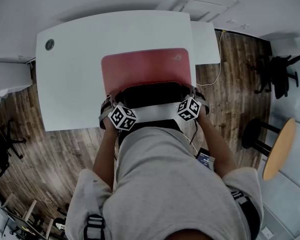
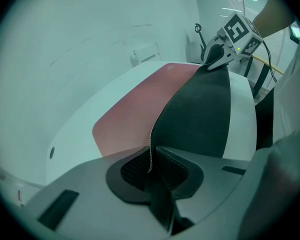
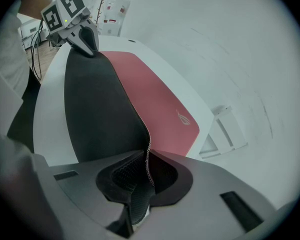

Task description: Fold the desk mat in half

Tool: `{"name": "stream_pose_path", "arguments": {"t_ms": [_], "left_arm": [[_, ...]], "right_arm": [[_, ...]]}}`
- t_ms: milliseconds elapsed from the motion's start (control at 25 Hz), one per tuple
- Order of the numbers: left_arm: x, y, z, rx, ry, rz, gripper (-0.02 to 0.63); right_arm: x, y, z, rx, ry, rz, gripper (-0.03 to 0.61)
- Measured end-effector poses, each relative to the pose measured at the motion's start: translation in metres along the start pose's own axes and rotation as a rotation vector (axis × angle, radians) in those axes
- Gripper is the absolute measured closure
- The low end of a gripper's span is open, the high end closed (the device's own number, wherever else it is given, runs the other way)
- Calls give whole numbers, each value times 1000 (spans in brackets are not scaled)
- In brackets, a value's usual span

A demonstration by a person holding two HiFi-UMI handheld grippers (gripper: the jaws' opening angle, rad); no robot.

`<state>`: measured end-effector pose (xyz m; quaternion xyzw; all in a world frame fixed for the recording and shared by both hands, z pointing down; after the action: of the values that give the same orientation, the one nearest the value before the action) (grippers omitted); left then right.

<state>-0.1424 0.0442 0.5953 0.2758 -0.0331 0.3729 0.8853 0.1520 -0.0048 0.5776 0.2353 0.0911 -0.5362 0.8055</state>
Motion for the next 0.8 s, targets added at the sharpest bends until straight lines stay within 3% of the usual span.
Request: {"name": "stream_pose_path", "arguments": {"t_ms": [800], "left_arm": [[-16,-9,10,-23,-10,-16,578]], "right_arm": [[18,-10,12,17,-8,-10,523]]}}
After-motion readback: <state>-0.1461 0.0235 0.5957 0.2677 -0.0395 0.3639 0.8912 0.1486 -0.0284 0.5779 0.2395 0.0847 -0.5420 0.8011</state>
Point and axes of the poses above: the fingertips, and each gripper's own axes: z forward along the fingers, x to its right, y out of its underside, the point moved 7 cm from there along -z, backward along the fingers, and after that the axes turned 1 degree about x, right-handed, at the moved point
